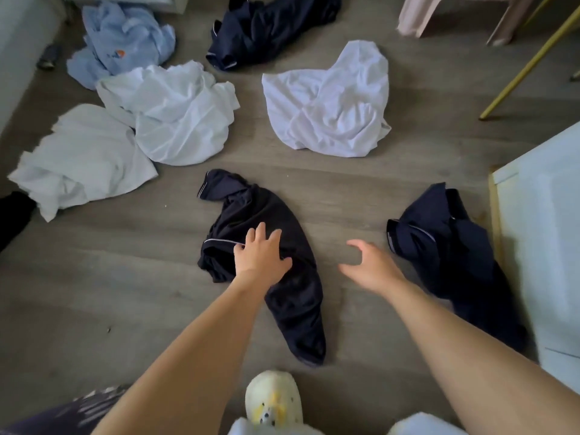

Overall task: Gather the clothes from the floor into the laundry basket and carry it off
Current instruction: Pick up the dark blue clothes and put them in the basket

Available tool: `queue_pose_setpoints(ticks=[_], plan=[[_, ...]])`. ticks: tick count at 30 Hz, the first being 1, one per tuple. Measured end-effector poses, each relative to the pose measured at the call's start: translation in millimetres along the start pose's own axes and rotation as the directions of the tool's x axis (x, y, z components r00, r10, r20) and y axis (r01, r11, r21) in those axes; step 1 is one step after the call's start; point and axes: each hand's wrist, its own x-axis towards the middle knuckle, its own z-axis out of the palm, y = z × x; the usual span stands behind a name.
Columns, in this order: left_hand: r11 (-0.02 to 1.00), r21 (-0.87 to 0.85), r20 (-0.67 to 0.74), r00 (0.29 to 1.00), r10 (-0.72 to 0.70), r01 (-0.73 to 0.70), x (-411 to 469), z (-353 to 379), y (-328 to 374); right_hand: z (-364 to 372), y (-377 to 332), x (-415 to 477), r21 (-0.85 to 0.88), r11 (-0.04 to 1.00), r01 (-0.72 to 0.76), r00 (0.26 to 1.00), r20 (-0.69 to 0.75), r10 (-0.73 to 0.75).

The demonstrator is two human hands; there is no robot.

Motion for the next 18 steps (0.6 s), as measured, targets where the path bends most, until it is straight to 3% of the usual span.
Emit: queue_pose_setpoints(ticks=[5, 9, 12, 15, 18], plan=[[0.993, 0.013, 0.077, 0.990, -0.114, 0.113, 68.5, 69.9, -25.4, 49.6, 18.5, 88.0, 0.007, 0.998, 0.055, 0.998, -0.025, -0.054], [0.966, -0.119, 0.171, 0.963, -0.208, 0.229, 100.6, 108.7, -37.4, 102.4, 13.4, 133.1, 0.051, 0.989, 0.139, 0.988, 0.063, -0.142], [0.969, -0.121, 0.091, 0.974, -0.205, 0.215, 104.3, 121.0, -37.7, 141.6, 6.9, 132.9, 0.004, 0.985, 0.171, 0.978, 0.123, -0.170], [0.909, -0.363, 0.051, 0.978, -0.203, 0.208, 101.1, 124.5, -51.0, 168.5, 2.3, 122.8, 0.021, 0.984, 0.178, 0.972, 0.149, -0.180], [0.861, -0.489, 0.014, 0.988, -0.151, 0.139, 93.3, 121.3, -49.2, 172.4, -1.5, 119.7, 0.139, 0.969, 0.203, 0.975, 0.066, -0.213]])
